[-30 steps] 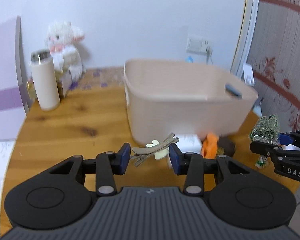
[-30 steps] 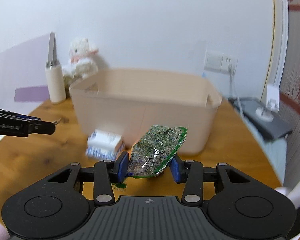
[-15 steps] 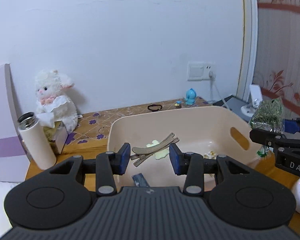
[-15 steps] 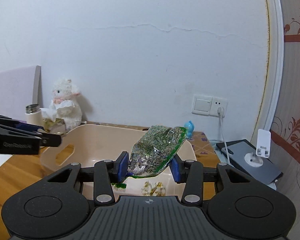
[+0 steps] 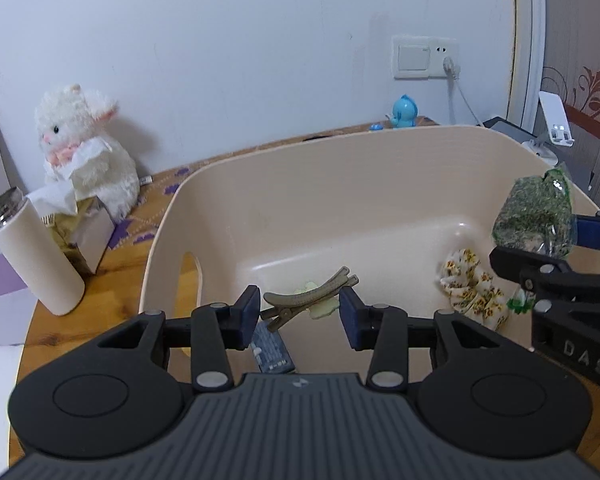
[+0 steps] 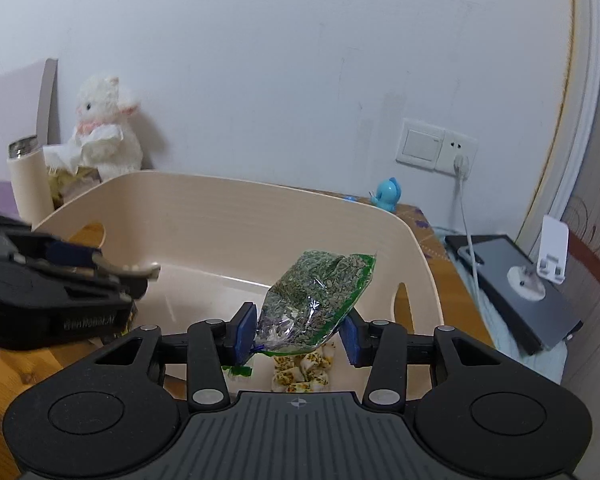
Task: Organize objects
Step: 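Carry clip and green bag into the basket and open both tools, then grasp the white box with the left tool while the right grasps the dark brown box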
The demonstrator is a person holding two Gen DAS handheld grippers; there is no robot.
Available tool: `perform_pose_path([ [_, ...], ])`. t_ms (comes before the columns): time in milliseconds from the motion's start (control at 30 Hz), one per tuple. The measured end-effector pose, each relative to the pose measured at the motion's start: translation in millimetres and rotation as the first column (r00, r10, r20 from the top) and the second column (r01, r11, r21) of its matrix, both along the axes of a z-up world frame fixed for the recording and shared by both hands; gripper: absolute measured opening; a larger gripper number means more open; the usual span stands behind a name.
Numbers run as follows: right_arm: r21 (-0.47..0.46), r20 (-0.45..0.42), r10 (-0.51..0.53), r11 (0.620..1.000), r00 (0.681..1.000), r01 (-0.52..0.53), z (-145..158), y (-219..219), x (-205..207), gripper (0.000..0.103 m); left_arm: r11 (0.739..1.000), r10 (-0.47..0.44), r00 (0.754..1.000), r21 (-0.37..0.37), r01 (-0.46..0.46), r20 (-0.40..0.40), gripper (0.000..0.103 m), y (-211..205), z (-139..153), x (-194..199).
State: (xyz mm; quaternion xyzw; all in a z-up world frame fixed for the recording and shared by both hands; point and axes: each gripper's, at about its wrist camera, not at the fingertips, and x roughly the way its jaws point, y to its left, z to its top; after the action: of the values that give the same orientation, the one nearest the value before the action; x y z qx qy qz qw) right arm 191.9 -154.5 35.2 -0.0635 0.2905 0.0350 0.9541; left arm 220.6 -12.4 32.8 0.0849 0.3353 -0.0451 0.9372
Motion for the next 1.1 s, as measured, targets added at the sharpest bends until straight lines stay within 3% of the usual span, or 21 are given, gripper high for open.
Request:
perform_pose_path([
  [67, -0.003, 0.000, -0.002, 1.000, 1.000, 0.002, 2.1, -2.4, -1.2, 0.054, 1.000, 0.007, 1.000, -0.010, -0.007, 0.004, 0.049, 2.6, 2.8, -4.5],
  [133, -0.013, 0.018, 0.003, 1.000, 1.000, -0.003, 6.2, -3.8, -7.3, 0.060, 1.000, 0.004, 1.000, -0.017, -0.003, 0.030, 0.068, 5.0, 10.0, -12.9],
  [200, -0.020, 0.038, -0.003, 1.000, 0.999, 0.003, 11.6, -6.1, -14.1, 0.063, 1.000, 0.010, 0.998, -0.012, -0.010, 0.062, 0.073, 5.5, 18.4, -22.1],
  [333, -0.003, 0.069, 0.013, 1.000, 0.998, -0.013, 21.3, -8.8, -35.6, 0.071, 1.000, 0.011, 0.995, 0.008, -0.011, 0.096, 0.076, 9.4, 32.2, -43.9],
  [467, -0.039, 0.093, 0.018, 0.999, 0.995, -0.015, 25.6, -8.5, -58.1, 0.073, 1.000, 0.013, 0.993, 0.005, -0.014, 0.118, 0.080, 17.3, 41.5, -65.6],
  [600, -0.013, 0.098, 0.006, 1.000, 0.995, -0.005, 20.3, -14.8, -72.5, 0.073, 1.000, 0.024, 0.992, 0.006, -0.025, 0.121, 0.081, 23.9, 42.8, -84.8],
  [900, 0.009, -0.009, 0.016, 1.000, 1.000, -0.016, -22.6, -18.8, -89.5, 0.072, 0.999, 0.032, 0.998, 0.002, -0.032, 0.046, 0.086, 32.0, 14.6, -103.2],
  [1100, 0.020, -0.098, 0.049, 0.999, 0.994, -0.047, -47.3, -14.5, -89.3, 0.072, 0.999, 0.003, 0.999, -0.052, -0.005, -0.038, 0.086, 32.6, -12.3, -95.4],
])
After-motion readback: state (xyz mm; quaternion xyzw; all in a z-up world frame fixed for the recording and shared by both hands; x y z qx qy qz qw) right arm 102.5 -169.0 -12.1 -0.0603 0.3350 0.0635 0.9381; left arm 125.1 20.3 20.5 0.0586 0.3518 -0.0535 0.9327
